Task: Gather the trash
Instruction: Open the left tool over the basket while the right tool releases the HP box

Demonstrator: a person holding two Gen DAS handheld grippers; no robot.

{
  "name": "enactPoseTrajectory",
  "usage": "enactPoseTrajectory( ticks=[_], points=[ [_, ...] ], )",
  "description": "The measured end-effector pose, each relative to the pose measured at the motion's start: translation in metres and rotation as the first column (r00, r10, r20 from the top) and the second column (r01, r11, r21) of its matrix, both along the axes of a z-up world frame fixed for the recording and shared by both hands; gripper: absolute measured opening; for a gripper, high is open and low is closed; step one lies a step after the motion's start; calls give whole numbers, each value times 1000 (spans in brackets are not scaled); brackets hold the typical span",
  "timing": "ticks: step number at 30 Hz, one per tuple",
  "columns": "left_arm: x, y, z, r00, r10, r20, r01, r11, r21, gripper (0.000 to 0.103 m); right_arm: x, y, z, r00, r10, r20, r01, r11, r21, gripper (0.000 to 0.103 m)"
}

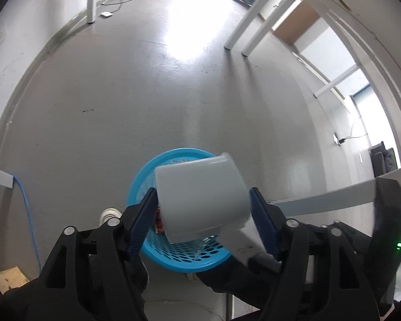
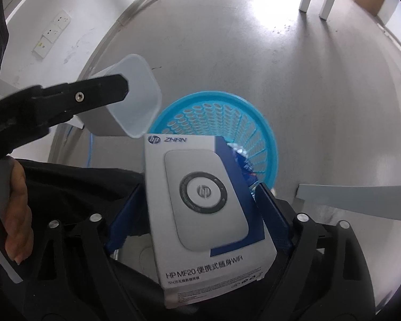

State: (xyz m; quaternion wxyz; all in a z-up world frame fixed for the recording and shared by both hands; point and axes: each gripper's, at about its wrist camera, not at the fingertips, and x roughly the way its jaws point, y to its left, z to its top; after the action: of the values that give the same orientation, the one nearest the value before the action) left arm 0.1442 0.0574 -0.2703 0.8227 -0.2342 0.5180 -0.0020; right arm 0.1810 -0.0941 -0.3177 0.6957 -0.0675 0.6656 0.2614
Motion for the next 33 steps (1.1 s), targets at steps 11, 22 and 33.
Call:
enactPoseTrajectory(
  ticks=[11,22,33],
  points=[
    [5,-1,2,1000,17,2,-17,999,46,81,-5,3,4,1000,17,24,-17,1000,-6,89],
    [-15,7,21,998,53,15,-55,992,110,81,-11,0,19,998,26,54,-27,1000,15,89],
    [-44,5,47,997,78,-2,-75,964,253,87,-38,-11,55,995,34,90,-38,998,45,95]
  ],
)
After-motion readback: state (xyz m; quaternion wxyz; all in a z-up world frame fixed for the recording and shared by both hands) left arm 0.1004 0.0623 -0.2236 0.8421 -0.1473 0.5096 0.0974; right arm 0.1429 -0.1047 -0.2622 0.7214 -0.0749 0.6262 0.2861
